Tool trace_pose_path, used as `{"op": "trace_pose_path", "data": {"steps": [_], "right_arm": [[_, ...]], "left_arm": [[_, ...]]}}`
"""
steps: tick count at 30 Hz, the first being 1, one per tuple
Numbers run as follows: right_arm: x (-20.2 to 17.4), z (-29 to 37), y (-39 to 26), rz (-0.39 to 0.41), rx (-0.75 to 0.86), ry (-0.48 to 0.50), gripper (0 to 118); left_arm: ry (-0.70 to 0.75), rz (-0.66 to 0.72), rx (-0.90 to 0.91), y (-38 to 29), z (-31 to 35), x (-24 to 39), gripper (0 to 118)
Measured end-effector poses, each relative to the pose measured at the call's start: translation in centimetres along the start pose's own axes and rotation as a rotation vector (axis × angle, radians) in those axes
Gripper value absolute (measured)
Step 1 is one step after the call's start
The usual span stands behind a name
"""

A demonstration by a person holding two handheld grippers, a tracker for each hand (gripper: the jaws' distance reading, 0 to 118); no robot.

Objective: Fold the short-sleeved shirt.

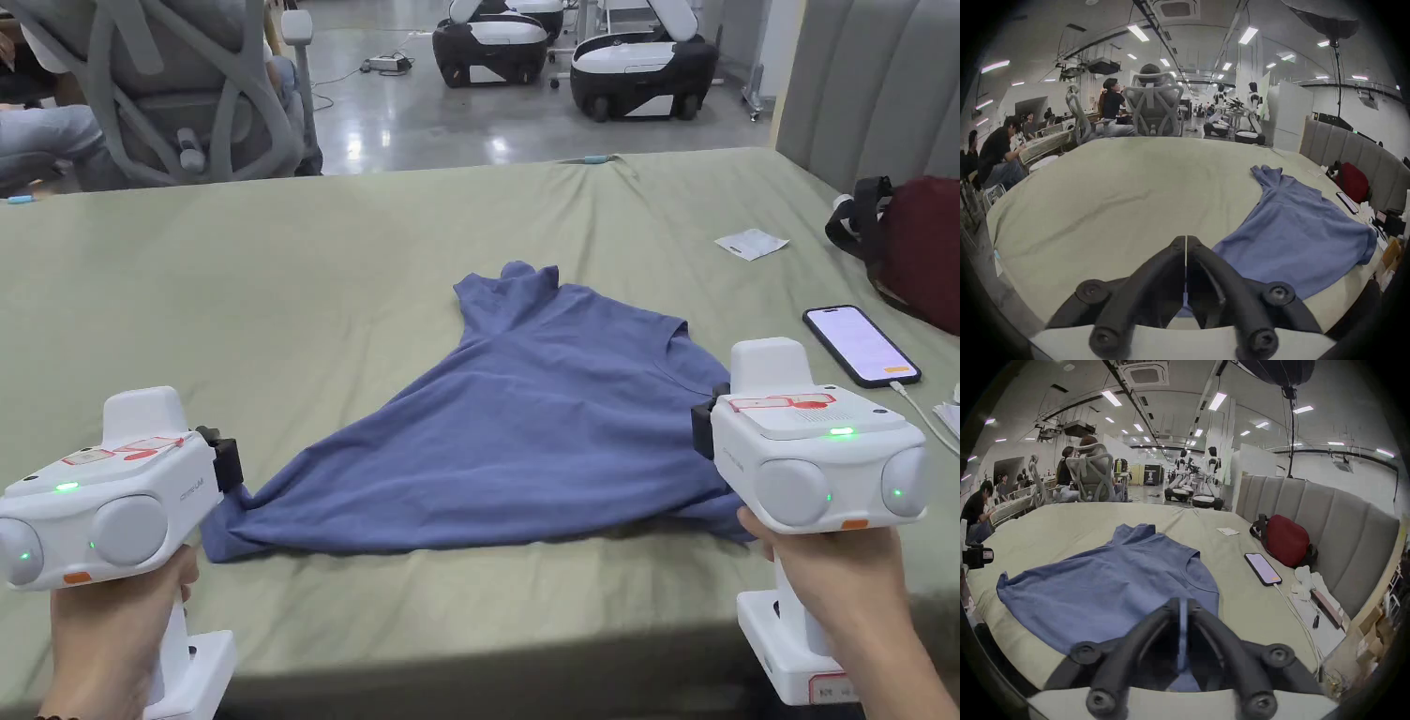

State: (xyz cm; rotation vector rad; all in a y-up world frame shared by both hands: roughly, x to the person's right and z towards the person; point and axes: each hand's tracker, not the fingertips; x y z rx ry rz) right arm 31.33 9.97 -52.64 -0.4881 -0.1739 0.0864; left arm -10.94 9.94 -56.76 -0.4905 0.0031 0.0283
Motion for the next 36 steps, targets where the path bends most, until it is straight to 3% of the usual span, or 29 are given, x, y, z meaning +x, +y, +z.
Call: {"op": "trace_pose_path", "data": {"steps": [9, 11, 13, 15, 24, 26, 29, 31, 36], "right_arm": [[-0.2, 0.5, 0.5, 0.006, 0.003, 0.006, 0], [-0.4, 0.5, 0.8, 0.000, -0.003, 0.017, 0], [-0.5, 0.5, 0.6, 0.006, -0.005, 0.021, 0], [-0.7, 0.4, 0.7, 0.013, -0.007, 0.027, 0], [-1.1, -0.1, 0.5, 0.028, -0.029, 0.044, 0], [-1.0, -0.4, 0.5, 0.033, -0.034, 0.048, 0], [-1.2, -0.6, 0.4, 0.039, -0.041, 0.050, 0], [-1.0, -0.9, 0.7, 0.040, -0.046, 0.059, 0], [-0.9, -1.9, 2.8, 0.067, -0.029, 0.077, 0]], "left_arm": [[0.003, 0.023, -0.061, -0.3, -0.5, -0.5, 3], [0.019, 0.050, -0.126, -0.3, -1.2, -0.9, 45], [0.061, 0.078, -0.151, -0.5, -2.0, -1.0, 77], [0.076, 0.062, -0.160, -0.8, -2.7, -1.2, 84], [0.073, 0.090, -0.336, -2.0, -6.0, -1.3, 81], [0.067, 0.094, -0.368, -2.5, -6.6, -1.1, 56], [0.064, 0.095, -0.343, -2.9, -6.6, -0.5, 32], [0.033, 0.109, -0.325, -2.6, -6.3, -0.4, 8], [0.029, 0.095, -0.303, -1.9, -5.1, -0.1, 7]]}}
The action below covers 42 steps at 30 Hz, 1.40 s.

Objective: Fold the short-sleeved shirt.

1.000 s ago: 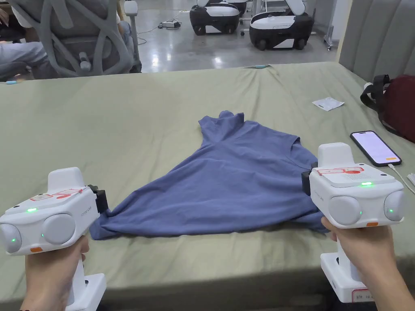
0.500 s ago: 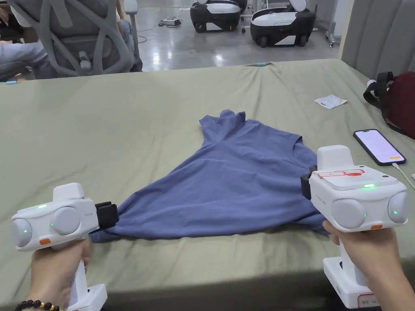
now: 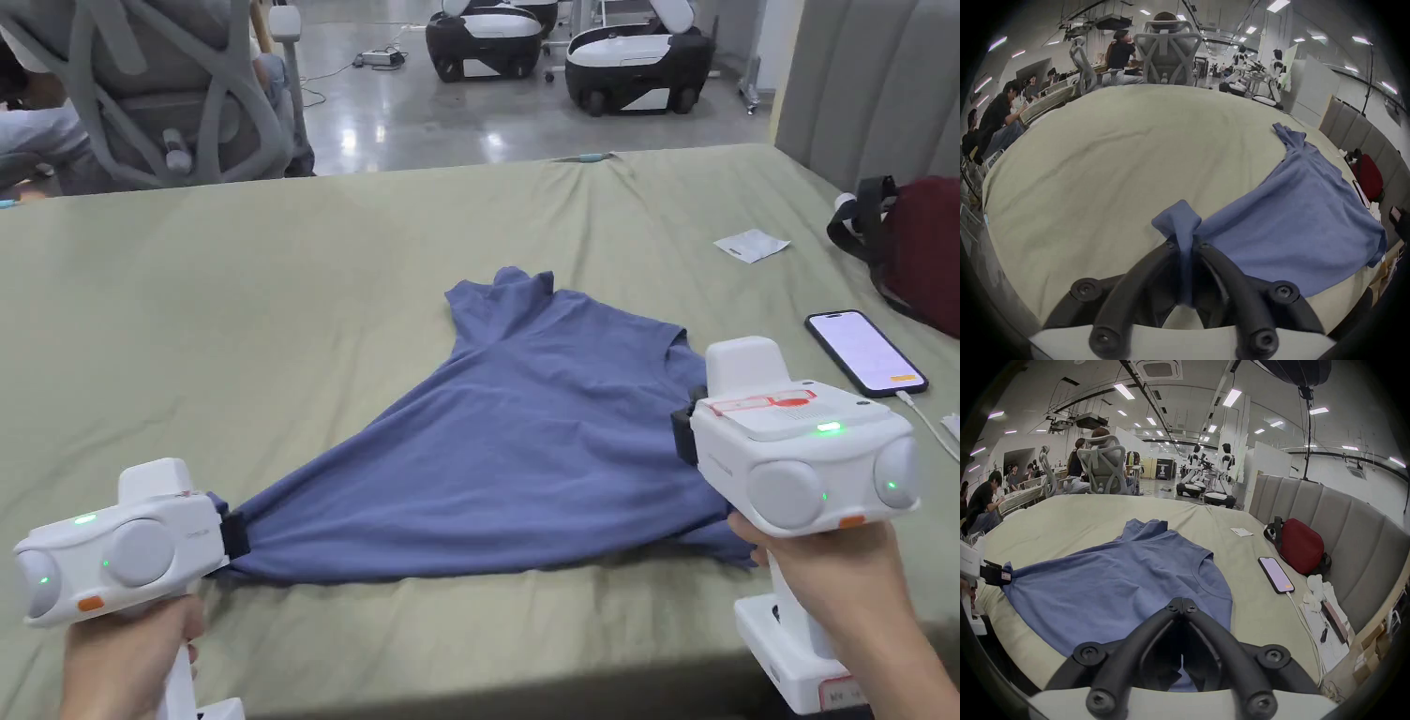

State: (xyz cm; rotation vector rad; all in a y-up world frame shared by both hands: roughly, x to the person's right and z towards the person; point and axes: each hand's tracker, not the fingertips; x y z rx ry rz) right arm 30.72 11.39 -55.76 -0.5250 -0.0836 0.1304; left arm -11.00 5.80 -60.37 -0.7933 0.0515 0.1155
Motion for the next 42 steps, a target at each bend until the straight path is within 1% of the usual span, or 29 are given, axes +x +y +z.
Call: {"op": "trace_pose_path", "data": {"steps": [5, 6, 7, 8, 9, 10, 11, 12, 13, 15, 18, 19, 20, 22, 23, 26, 27, 29, 30, 31, 32, 33, 34, 35, 36, 37, 38, 41, 42], "right_arm": [[0.9, -3.5, 5.0, 0.030, 0.018, 0.069, 0], [1.4, -4.7, 6.4, 0.040, 0.016, 0.072, 5], [1.6, -6.0, 7.9, 0.048, 0.013, 0.092, 30], [1.9, -7.6, 9.3, 0.054, 0.004, 0.132, 67], [2.1, -9.5, 10.8, 0.063, -0.011, 0.150, 101], [2.4, -11.7, 12.0, 0.074, -0.045, 0.178, 118], [2.4, -14.0, 13.2, 0.102, -0.078, 0.189, 113], [2.5, -16.0, 14.4, 0.143, -0.067, 0.211, 108], [2.4, -18.1, 15.2, 0.166, -0.096, 0.227, 107], [2.1, -22.5, 16.6, 0.212, -0.169, 0.229, 107], [1.5, -29.0, 17.4, 0.228, -0.227, 0.305, 106], [1.4, -30.8, 17.5, 0.237, -0.241, 0.316, 104], [1.1, -32.4, 17.5, 0.246, -0.258, 0.316, 100], [0.5, -34.8, 17.3, 0.290, -0.276, 0.301, 92], [0.3, -35.8, 17.2, 0.312, -0.280, 0.300, 92], [0.3, -38.5, 16.7, 0.297, -0.312, 0.301, 92], [0.5, -39.2, 16.4, 0.290, -0.345, 0.288, 91], [0.5, -40.1, 15.3, 0.324, -0.420, 0.245, 87], [0.6, -40.2, 14.5, 0.310, -0.444, 0.277, 81], [0.8, -39.8, 14.4, 0.247, -0.396, 0.325, 72], [0.8, -39.4, 14.3, 0.227, -0.394, 0.317, 67], [0.6, -38.8, 14.3, 0.243, -0.393, 0.298, 57], [0.3, -38.6, 14.3, 0.257, -0.383, 0.325, 34], [-0.1, -38.0, 14.3, 0.293, -0.365, 0.343, 13], [-0.5, -37.6, 14.3, 0.352, -0.354, 0.316, 3], [-0.9, -37.1, 14.3, 0.382, -0.352, 0.293, 3], [-1.2, -37.0, 14.5, 0.374, -0.343, 0.275, 3], [-0.8, -34.5, 15.5, 0.308, -0.320, 0.252, 3], [-0.2, -34.9, 16.0, 0.292, -0.284, 0.239, 3]], "left_arm": [[-0.016, -0.002, 0.019, 0.4, 0.8, -0.1, 7], [-0.016, -0.008, 0.021, 0.5, 0.9, 0.0, 7], [-0.017, -0.008, 0.023, 0.5, 1.0, 0.0, 7], [-0.021, -0.006, 0.026, 0.5, 1.1, 0.0, 7], [-0.025, -0.001, 0.028, 0.6, 1.2, -0.1, 7], [-0.028, 0.001, 0.030, 0.6, 1.3, -0.1, 7], [-0.032, 0.005, 0.032, 0.6, 1.4, -0.2, 7], [-0.035, 0.007, 0.031, 0.5, 1.4, -0.3, 7], [-0.040, 0.012, 0.031, 0.5, 1.5, -0.3, 7], [-0.048, 0.032, 0.028, 0.3, 1.7, -0.3, 7], [-0.045, 0.041, 0.032, 0.3, 2.0, 0.2, 7], [-0.044, 0.045, 0.034, 0.3, 2.0, 0.3, 7], [-0.038, 0.048, 0.034, 0.4, 1.9, 0.4, 7], [-0.035, 0.068, 0.036, 0.5, 1.9, 0.3, 7], [-0.035, 0.080, 0.037, 0.5, 1.8, 0.3, 7], [-0.033, 0.093, 0.035, 0.5, 1.3, 0.0, 7], [-0.030, 0.097, 0.035, 0.6, 1.3, 0.0, 7], [-0.023, 0.089, 0.038, 0.7, 1.1, 0.2, 7], [-0.018, 0.082, 0.039, 0.8, 1.0, 0.4, 7], [-0.015, 0.078, 0.039, 0.9, 0.9, 0.5, 7], [-0.013, 0.076, 0.039, 0.9, 0.8, 0.5, 7], [-0.006, 0.066, 0.042, 1.0, 0.7, 0.5, 7], [0.000, 0.063, 0.045, 1.1, 0.6, 0.6, 7], [0.004, 0.058, 0.048, 1.1, 0.4, 0.6, 7], [0.005, 0.052, 0.050, 1.3, 0.6, 1.0, 7], [0.005, 0.050, 0.052, 1.5, 0.6, 1.2, 7], [0.005, 0.048, 0.059, 1.7, 0.6, 1.3, 7], [0.005, 0.018, 0.092, 3.1, 0.9, 1.8, 7], [-0.006, 0.007, 0.112, 4.0, 1.1, 1.8, 7]]}}
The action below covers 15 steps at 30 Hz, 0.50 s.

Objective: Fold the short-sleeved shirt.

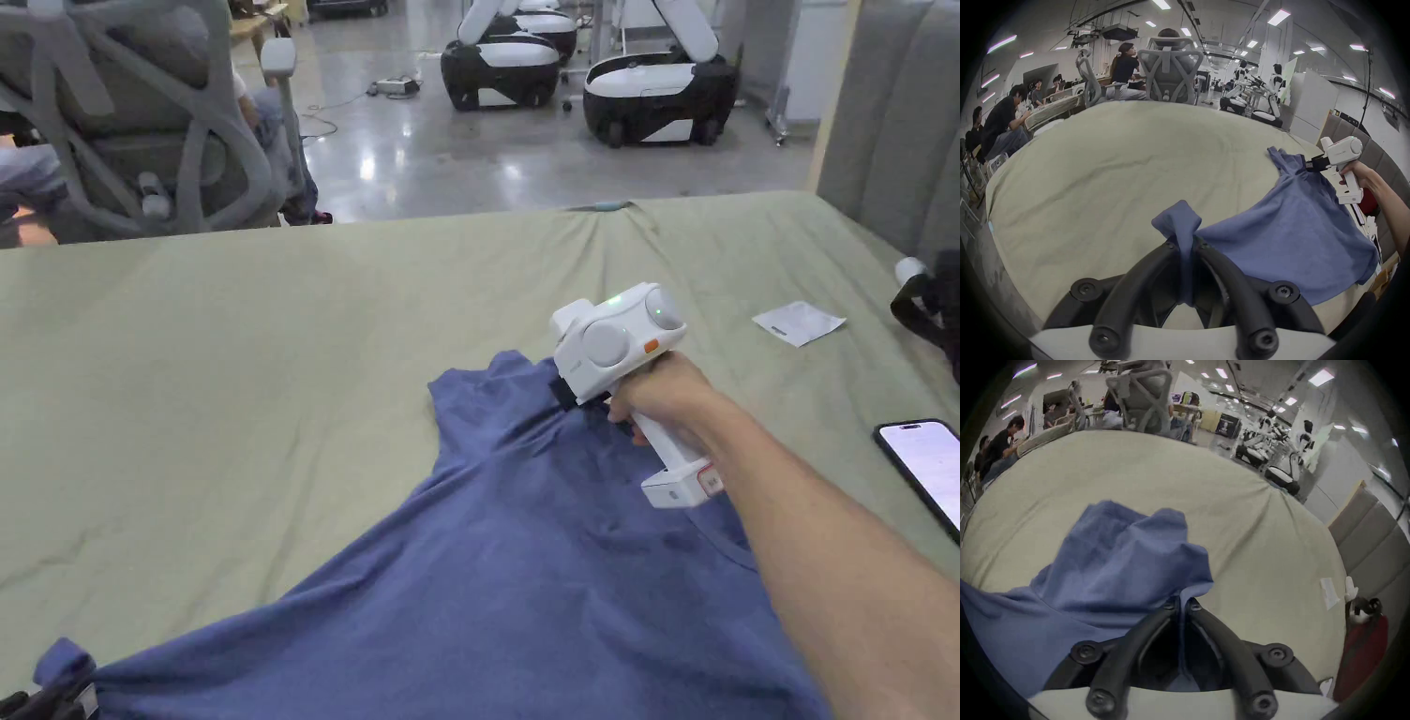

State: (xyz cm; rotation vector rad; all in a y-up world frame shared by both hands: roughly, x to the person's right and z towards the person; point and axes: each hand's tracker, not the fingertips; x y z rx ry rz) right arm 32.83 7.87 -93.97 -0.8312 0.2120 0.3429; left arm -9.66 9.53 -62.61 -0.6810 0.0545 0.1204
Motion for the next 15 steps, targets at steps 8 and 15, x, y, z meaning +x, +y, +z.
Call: {"op": "trace_pose_path", "data": {"steps": [8, 15], "right_arm": [[4.3, 15.1, 3.1, -0.022, 0.211, -0.201, 3], [9.7, 29.7, 7.1, -0.088, 0.401, -0.356, 3]], "left_arm": [[-0.055, -0.049, 0.226, 13.3, 1.3, 0.6, 7], [-0.095, -0.075, 0.359, 26.9, 3.6, 1.5, 7]]}}
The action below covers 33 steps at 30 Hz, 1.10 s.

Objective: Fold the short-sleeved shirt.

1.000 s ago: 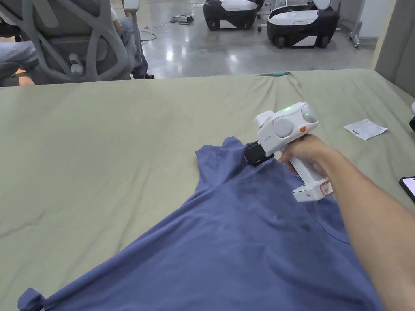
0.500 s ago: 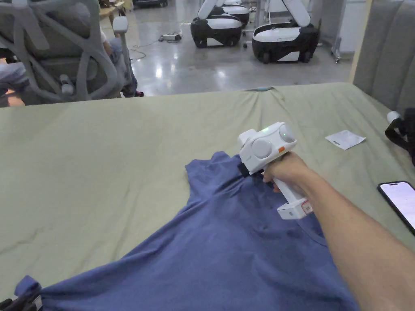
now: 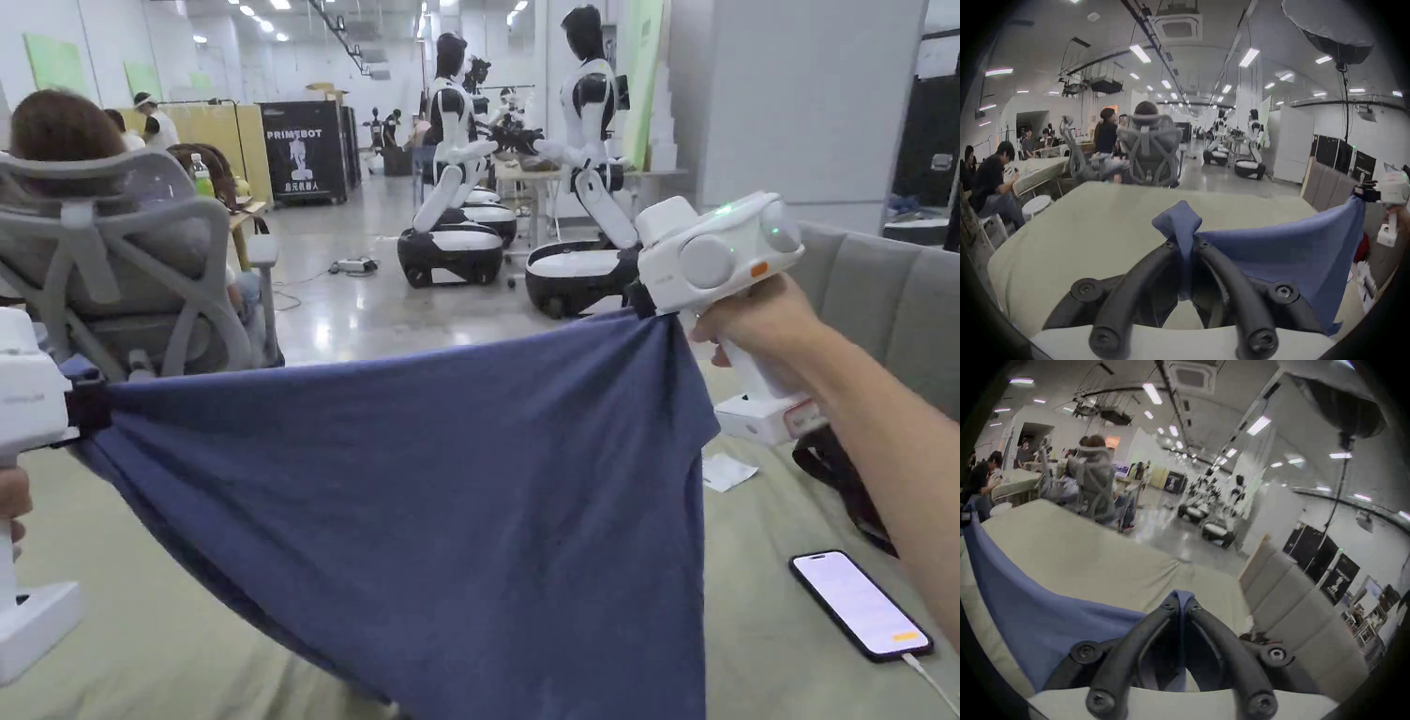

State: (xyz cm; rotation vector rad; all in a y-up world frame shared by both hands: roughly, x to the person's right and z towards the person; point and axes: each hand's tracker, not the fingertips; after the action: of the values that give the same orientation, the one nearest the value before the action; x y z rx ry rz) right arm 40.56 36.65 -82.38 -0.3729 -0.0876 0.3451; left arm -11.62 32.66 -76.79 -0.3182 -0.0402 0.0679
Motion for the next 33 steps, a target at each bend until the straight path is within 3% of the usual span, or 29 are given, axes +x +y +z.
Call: {"op": "trace_pose_path", "data": {"steps": [3, 7, 13, 17, 26, 33], "right_arm": [[1.6, 3.7, 3.4, -0.045, 0.077, -0.053, 3], [2.7, 6.1, 7.5, -0.066, 0.135, -0.100, 3], [4.8, 6.4, 12.6, -0.225, 0.255, -0.118, 3], [5.4, 6.1, 15.5, -0.213, 0.287, -0.142, 3], [5.6, 4.3, 16.6, -0.240, 0.334, -0.155, 3], [3.3, -0.7, 10.3, -0.255, 0.227, -0.102, 3]], "left_arm": [[-0.085, 0.038, 0.025, 5.9, -0.9, -0.2, 7], [-0.056, -0.028, 0.061, 11.9, -2.2, 1.1, 7], [-0.031, 0.038, 0.111, 18.0, -3.9, 1.3, 7], [-0.032, 0.019, 0.176, 20.9, -4.3, 1.7, 7], [-0.031, 0.006, 0.211, 21.0, -6.9, 1.4, 7], [-0.038, 0.015, 0.119, 13.3, -11.6, 0.5, 7]]}}
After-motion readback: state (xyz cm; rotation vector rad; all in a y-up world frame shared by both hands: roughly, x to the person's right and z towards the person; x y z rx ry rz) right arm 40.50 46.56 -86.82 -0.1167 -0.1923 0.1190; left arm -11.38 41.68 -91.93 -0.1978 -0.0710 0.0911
